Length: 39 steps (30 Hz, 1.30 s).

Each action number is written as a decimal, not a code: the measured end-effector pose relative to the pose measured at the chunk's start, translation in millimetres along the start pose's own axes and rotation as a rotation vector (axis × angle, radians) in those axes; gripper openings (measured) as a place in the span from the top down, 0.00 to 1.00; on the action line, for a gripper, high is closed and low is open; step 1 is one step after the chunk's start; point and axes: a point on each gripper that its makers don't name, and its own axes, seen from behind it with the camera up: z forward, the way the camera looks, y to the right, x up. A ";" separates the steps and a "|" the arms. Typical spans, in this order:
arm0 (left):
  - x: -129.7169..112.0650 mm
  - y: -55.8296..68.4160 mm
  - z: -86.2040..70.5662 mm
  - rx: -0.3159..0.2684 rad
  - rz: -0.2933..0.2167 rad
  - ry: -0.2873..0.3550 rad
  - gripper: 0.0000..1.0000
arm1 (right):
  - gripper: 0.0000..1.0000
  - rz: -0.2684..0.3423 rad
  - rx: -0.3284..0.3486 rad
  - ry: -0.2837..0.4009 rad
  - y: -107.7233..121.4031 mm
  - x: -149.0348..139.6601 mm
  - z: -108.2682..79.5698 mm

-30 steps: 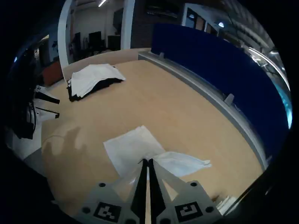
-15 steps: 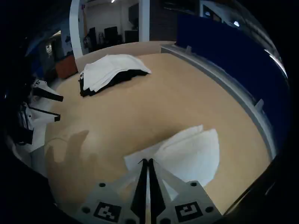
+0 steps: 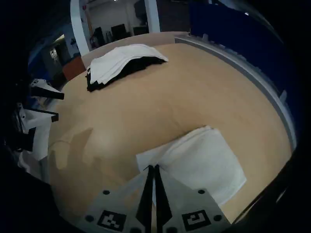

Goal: Fold towel

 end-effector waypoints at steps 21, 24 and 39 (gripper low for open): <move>5.8 -0.9 0.4 0.002 0.019 0.004 0.12 | 0.23 0.007 -0.050 0.054 10.8 5.7 -22.2; 6.8 0.3 1.3 0.000 0.021 0.005 0.12 | 0.19 0.018 -0.076 0.066 16.5 3.0 -31.8; 11.5 9.3 3.0 -0.012 0.038 0.009 0.12 | 0.00 0.168 -0.214 0.077 34.6 -30.8 -63.7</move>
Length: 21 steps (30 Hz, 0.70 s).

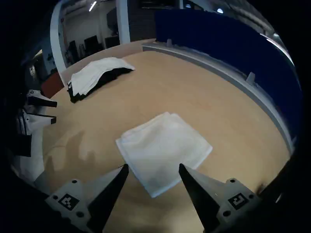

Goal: Fold towel

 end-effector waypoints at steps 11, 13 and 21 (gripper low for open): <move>1.0 -2.2 -2.5 0.004 0.002 0.005 0.12 | 0.00 0.032 -0.030 -0.009 2.6 -11.8 -3.0; 0.7 -2.3 -3.0 0.004 0.002 0.005 0.12 | 0.00 0.041 -0.034 -0.015 1.7 -16.4 -2.4; -0.1 -2.3 -4.6 0.003 0.000 0.007 0.12 | 0.00 0.076 -0.048 -0.035 -3.6 -39.6 -1.7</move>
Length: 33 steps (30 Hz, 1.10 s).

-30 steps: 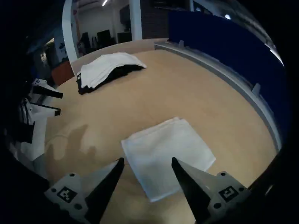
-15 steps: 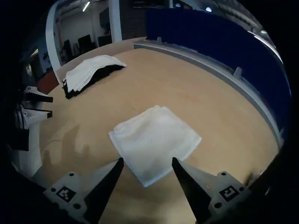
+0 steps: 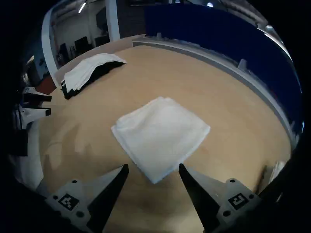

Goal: Fold towel

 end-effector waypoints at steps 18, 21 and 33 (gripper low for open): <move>-0.8 2.0 5.4 -0.002 0.002 -0.001 0.12 | 0.27 0.047 -0.012 -0.005 -1.7 -19.4 2.9; -1.0 1.8 5.7 -0.001 0.005 -0.001 0.12 | 0.39 0.061 -0.009 -0.009 -1.8 -22.3 5.1; -1.4 1.3 3.3 -0.003 0.004 0.000 0.12 | 0.75 0.094 -0.008 -0.021 0.8 -27.1 5.7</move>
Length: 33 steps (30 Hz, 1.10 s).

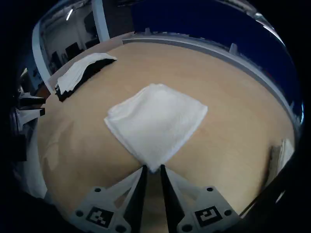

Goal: Fold towel

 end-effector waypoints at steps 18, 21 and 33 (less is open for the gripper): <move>1.6 -0.1 -1.7 0.001 0.005 0.002 0.12 | 0.97 0.007 -0.009 0.009 -0.1 3.0 -0.5; 1.4 0.2 -1.4 0.000 0.006 0.003 0.12 | 0.97 0.002 -0.009 0.014 0.5 4.3 -1.0; 6.9 -0.8 -1.8 0.000 0.008 0.011 0.12 | 0.98 -0.029 -0.022 0.100 4.3 43.0 -21.9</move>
